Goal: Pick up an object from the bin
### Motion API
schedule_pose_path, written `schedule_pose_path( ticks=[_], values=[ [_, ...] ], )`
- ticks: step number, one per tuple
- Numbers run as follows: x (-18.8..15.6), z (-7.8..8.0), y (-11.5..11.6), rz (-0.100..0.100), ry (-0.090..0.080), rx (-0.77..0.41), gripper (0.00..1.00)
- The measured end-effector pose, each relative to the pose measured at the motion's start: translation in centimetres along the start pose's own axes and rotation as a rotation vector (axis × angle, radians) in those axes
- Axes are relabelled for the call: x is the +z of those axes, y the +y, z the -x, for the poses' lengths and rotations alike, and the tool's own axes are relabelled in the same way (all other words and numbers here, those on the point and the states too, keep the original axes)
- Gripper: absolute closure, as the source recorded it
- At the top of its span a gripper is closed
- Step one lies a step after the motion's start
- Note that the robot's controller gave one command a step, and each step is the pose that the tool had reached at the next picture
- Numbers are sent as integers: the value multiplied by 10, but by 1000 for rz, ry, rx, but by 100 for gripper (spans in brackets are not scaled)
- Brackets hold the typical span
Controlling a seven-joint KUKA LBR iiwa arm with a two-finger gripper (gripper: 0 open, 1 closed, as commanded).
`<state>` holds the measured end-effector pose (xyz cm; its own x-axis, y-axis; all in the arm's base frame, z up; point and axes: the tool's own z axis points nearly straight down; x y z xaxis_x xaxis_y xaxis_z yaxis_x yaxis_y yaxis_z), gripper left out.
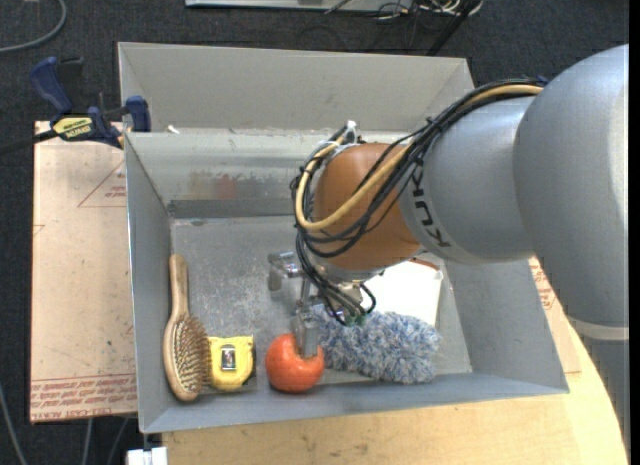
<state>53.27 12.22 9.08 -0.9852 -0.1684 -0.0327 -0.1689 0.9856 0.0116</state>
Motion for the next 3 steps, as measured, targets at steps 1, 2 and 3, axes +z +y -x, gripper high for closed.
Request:
schedule_pose_path(
  ticks=[1,2,3],
  values=[
    [16,-20,-41,-13,18,31,0],
    [20,-39,-12,1,0,-84,100],
    [20,-39,-12,1,0,-84,100]
  ],
)
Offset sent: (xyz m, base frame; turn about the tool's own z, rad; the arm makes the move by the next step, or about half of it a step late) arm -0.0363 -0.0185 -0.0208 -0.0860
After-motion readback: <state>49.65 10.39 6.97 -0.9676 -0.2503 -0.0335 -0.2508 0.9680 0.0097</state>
